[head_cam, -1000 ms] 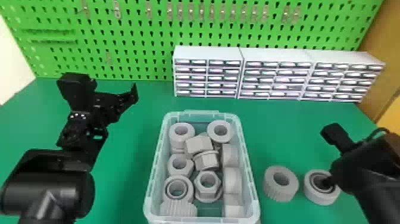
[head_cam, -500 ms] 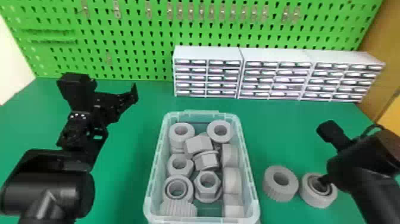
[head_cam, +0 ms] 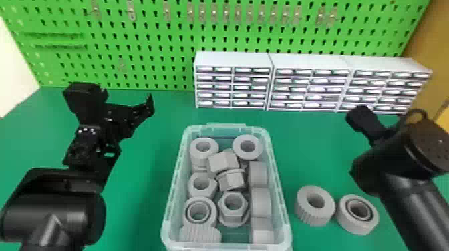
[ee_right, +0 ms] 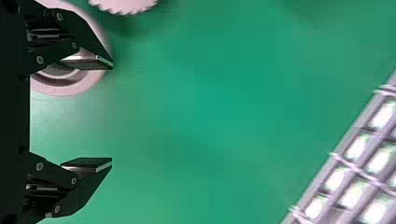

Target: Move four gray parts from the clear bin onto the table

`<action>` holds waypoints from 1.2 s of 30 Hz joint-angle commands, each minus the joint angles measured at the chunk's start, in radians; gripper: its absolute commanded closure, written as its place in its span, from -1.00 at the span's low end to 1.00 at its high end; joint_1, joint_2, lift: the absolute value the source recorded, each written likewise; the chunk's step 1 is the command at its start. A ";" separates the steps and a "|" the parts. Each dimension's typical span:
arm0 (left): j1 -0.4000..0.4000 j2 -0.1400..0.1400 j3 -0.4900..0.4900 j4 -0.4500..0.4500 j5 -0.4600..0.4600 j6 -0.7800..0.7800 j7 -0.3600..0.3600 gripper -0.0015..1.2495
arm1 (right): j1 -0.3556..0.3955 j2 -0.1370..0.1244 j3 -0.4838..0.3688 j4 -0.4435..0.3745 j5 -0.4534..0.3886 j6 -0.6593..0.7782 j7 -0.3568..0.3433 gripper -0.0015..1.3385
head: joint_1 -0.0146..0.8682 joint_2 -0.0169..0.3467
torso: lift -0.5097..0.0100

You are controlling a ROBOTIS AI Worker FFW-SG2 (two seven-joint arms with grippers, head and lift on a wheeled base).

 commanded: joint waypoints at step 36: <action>-0.001 0.000 0.002 0.000 -0.008 0.006 0.000 -0.83 | -0.216 0.090 0.487 -0.091 -0.111 0.064 0.039 -0.22 | 0.59 -0.76 | 0.77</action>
